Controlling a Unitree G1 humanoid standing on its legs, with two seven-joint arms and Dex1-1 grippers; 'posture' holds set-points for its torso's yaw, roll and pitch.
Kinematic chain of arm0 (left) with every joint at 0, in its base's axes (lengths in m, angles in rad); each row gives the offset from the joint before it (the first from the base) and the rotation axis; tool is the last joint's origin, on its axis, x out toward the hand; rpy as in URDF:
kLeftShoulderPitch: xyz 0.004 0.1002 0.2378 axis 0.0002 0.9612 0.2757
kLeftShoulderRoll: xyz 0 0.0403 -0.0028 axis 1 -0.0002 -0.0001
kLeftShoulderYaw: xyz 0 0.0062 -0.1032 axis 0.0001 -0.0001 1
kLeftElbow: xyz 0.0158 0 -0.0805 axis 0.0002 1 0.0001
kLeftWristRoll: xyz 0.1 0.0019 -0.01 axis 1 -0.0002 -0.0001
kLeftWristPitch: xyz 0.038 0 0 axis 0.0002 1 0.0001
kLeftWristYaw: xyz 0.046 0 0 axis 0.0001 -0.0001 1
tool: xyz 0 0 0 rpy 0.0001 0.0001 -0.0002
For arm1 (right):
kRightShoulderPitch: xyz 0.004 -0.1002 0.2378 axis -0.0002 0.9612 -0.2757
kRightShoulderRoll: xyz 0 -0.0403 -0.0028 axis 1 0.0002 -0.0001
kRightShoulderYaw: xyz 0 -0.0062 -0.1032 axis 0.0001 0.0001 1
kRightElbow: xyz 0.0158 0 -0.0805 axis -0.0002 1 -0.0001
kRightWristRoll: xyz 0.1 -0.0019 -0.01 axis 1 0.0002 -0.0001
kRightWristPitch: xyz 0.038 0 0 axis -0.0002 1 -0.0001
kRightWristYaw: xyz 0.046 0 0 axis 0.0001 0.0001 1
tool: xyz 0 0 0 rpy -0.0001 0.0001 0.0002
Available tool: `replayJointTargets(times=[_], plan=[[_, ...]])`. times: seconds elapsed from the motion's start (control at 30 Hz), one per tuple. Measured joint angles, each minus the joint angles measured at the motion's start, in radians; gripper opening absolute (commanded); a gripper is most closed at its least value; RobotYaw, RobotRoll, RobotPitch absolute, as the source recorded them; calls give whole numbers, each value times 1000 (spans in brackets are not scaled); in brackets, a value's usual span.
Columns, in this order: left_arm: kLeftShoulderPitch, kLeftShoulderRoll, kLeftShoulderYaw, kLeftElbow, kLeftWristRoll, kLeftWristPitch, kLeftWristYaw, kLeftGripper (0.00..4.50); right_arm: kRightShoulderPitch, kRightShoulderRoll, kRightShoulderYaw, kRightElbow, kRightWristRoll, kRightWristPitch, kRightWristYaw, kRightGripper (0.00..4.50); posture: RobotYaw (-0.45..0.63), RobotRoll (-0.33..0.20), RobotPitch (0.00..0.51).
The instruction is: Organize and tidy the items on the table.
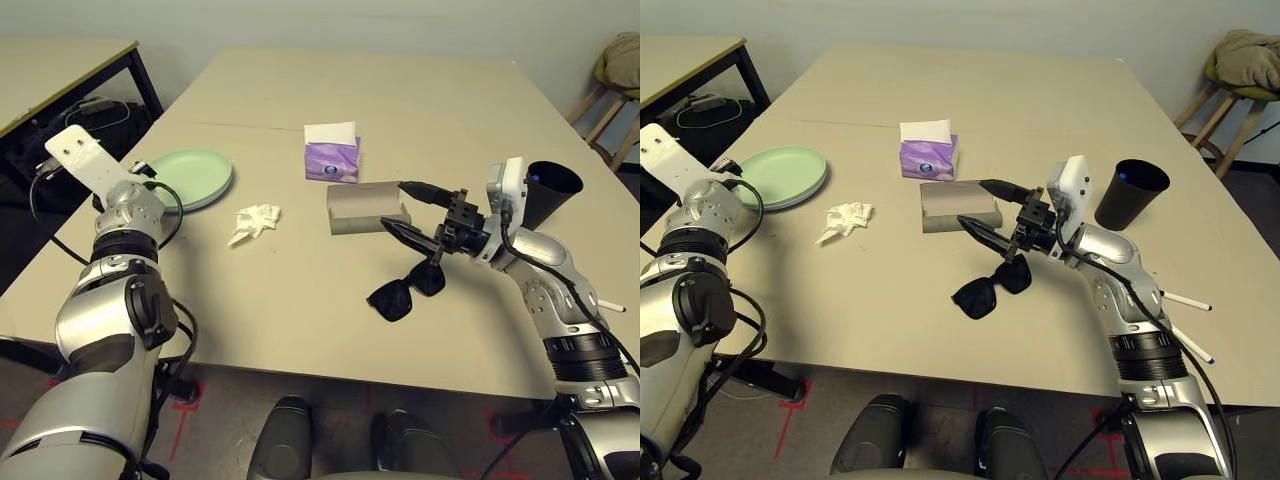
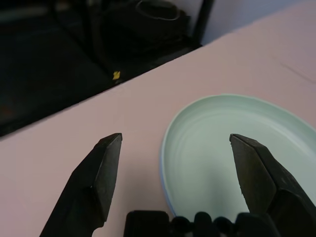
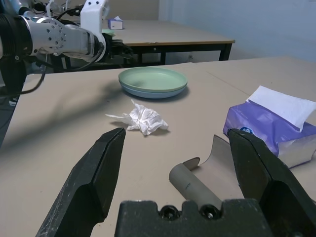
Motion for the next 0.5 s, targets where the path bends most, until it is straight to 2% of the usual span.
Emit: replayJointTargets(times=[0.2,0.5], plan=[[20,26,-100,-20,60,50,-205,4444,-1,0,0,0,0,2,-3,4500,249,0,57],[96,53,-249,-180,106,98,-647,4444,-2,0,0,-1,1,2,-3,4500,248,0,56]])
